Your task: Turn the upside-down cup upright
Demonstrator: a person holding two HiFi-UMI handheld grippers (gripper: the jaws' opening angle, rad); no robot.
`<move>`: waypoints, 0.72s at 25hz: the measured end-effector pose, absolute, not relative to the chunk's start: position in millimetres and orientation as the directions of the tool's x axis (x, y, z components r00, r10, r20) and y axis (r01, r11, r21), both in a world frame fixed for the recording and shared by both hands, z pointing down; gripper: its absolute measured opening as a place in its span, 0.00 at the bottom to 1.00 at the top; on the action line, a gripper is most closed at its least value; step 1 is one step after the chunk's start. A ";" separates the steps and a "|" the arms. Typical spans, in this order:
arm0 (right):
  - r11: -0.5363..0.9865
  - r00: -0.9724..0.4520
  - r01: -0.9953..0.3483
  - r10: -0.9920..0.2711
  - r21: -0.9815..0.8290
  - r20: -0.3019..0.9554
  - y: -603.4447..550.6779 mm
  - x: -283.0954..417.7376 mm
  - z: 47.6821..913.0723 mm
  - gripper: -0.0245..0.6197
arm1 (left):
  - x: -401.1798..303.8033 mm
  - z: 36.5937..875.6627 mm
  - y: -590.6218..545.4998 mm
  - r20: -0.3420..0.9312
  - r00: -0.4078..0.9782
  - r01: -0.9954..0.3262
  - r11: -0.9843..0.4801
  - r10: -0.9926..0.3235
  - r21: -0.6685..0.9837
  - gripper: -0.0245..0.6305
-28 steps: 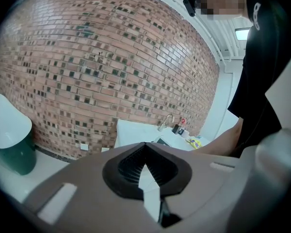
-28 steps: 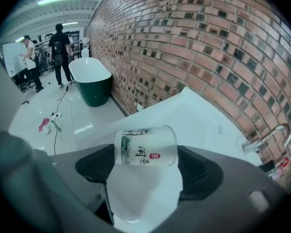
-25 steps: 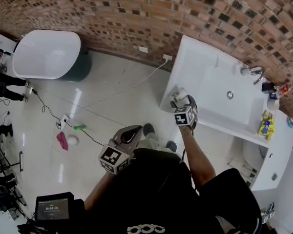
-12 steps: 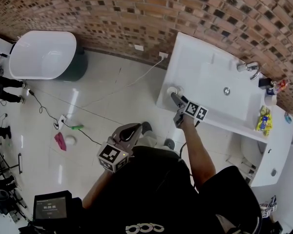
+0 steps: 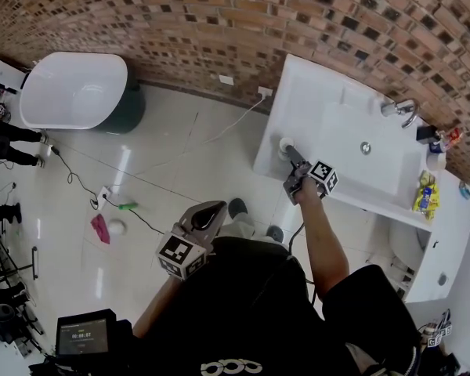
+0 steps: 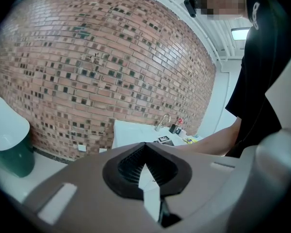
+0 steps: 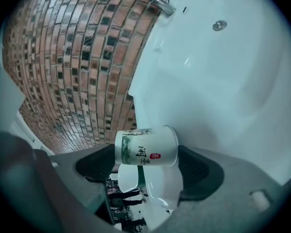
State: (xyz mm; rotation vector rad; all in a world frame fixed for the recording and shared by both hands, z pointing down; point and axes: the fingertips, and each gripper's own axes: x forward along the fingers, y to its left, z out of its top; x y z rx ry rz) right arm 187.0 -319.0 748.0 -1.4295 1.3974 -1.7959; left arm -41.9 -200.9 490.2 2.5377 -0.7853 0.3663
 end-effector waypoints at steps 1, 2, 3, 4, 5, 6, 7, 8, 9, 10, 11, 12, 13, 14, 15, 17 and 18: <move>-0.392 -0.363 -0.230 -0.815 -0.891 0.452 -317.3 187.3 748.8 0.65 | -42.8 489.6 -199.8 0.373 0.799 -0.590 -0.733 -0.471 0.340 0.06; -0.397 -0.365 -0.227 -0.812 -0.889 0.456 -315.2 187.2 749.1 0.65 | -43.3 488.7 -198.2 0.370 0.798 -0.593 -0.732 -0.476 0.336 0.06; -0.400 -0.368 -0.221 -0.810 -0.889 0.456 -312.9 187.2 748.8 0.65 | -42.8 487.4 -195.8 0.369 0.798 -0.593 -0.732 -0.477 0.336 0.06; -0.400 -0.372 -0.210 -0.811 -0.892 0.451 -310.6 187.2 747.7 0.65 | -41.5 485.7 -192.9 0.367 0.798 -0.593 -0.731 -0.478 0.337 0.06; -0.396 -0.377 -0.198 -0.814 -0.897 0.443 -308.2 187.2 745.5 0.65 | -39.8 484.0 -189.8 0.365 0.798 -0.593 -0.731 -0.480 0.337 0.06; -0.389 -0.382 -0.190 -0.817 -0.902 0.433 -305.5 187.2 742.2 0.65 | -37.9 482.1 -186.4 0.361 0.798 -0.594 -0.731 -0.482 0.336 0.06; -0.379 -0.388 -0.189 -0.819 -0.906 0.423 -302.0 187.2 737.4 0.65 | -35.8 480.2 -182.7 0.357 0.798 -0.594 -0.732 -0.485 0.334 0.06; -0.367 -0.395 -0.197 -0.819 -0.909 0.416 -297.7 187.1 731.1 0.65 | -33.5 478.6 -178.6 0.354 0.798 -0.595 -0.733 -0.488 0.331 0.06; -0.351 -0.403 -0.213 -0.819 -0.912 0.409 -292.6 187.0 723.4 0.65 | -30.9 477.2 -174.0 0.350 0.798 -0.595 -0.734 -0.491 0.328 0.06; -0.331 -0.413 -0.236 -0.817 -0.914 0.402 -286.9 186.7 714.5 0.65 | -27.6 475.7 -169.1 0.346 0.798 -0.596 -0.735 -0.494 0.325 0.06; -0.305 -0.426 -0.264 -0.814 -0.915 0.394 -280.5 186.3 704.4 0.65 | -23.6 473.9 -163.9 0.340 0.798 -0.596 -0.735 -0.498 0.322 0.06; -0.274 -0.442 -0.294 -0.811 -0.916 0.384 -273.3 185.5 693.4 0.65 | -19.0 472.2 -158.0 0.334 0.798 -0.597 -0.735 -0.502 0.321 0.06; -0.238 -0.461 -0.323 -0.806 -0.916 0.372 -265.0 184.3 681.5 0.65 | -14.1 470.6 -151.3 0.329 0.797 -0.599 -0.734 -0.506 0.320 0.06; -0.199 -0.482 -0.348 -0.800 -0.916 0.357 -255.6 182.7 669.1 0.65 | -9.0 469.4 -143.6 0.326 0.796 -0.601 -0.733 -0.510 0.320 0.06; -0.157 -0.504 -0.369 -0.794 -0.916 0.339 -245.1 181.1 656.3 0.65 | -3.6 468.3 -135.1 0.323 0.794 -0.603 -0.731 -0.514 0.320 0.06; -0.068 -0.550 -0.404 -0.778 -0.912 0.302 -220.3 178.5 631.0 0.64 | 7.5 466.8 -115.4 0.319 0.790 -0.610 -0.724 -0.524 0.321 0.06; -0.020 -0.574 -0.420 -0.768 -0.907 0.283 -206.1 177.3 618.9 0.61 | 12.6 466.6 -104.2 0.319 0.786 -0.615 -0.720 -0.529 0.322 0.06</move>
